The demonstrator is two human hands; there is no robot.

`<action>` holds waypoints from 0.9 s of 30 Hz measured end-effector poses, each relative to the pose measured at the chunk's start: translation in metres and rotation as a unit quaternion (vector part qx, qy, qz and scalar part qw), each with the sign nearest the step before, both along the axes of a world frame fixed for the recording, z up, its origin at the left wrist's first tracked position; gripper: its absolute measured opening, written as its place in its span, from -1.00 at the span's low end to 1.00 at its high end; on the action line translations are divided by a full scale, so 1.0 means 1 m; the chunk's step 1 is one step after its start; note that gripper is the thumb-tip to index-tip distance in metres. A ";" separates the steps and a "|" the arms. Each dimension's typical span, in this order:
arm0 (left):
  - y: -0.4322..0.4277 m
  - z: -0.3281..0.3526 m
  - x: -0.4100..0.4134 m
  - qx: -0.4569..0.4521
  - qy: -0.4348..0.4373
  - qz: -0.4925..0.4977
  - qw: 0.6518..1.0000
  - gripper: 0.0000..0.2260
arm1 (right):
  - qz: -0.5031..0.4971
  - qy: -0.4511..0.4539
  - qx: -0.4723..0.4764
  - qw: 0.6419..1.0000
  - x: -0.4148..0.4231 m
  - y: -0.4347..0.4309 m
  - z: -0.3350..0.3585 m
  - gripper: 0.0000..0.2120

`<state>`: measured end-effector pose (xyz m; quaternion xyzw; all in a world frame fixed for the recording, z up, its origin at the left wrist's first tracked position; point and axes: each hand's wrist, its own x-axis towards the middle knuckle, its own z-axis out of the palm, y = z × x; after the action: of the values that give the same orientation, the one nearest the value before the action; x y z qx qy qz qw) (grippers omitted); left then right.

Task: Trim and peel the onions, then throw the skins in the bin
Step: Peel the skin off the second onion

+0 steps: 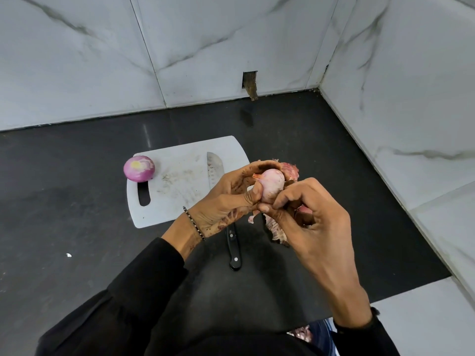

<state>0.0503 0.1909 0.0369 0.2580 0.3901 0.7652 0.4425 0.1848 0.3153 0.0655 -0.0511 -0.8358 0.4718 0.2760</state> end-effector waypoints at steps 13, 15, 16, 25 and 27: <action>0.007 -0.004 -0.001 -0.016 -0.002 0.006 1.000 -0.48 | -0.013 0.016 -0.037 0.999 0.003 0.010 0.002 -0.68; 0.007 -0.004 0.000 -0.014 -0.008 0.005 1.000 -0.49 | -0.007 0.027 -0.051 0.998 0.003 0.012 0.001 -0.74; 0.007 -0.004 0.000 -0.012 -0.008 0.003 1.000 -0.52 | -0.002 0.034 -0.062 0.997 0.004 0.013 0.001 -0.76; 0.007 0.000 0.003 -0.066 0.016 0.005 0.998 -0.42 | 0.003 -0.008 -0.030 1.000 0.005 0.025 0.004 -0.89; 0.007 0.000 0.004 -0.074 0.012 0.005 0.997 -0.42 | 0.002 -0.034 0.024 0.999 0.003 0.026 0.001 -0.96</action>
<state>0.0540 0.1982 0.0372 0.2314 0.4522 0.7335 0.4516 0.1877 0.3412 0.0664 -0.0590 -0.8559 0.4505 0.2472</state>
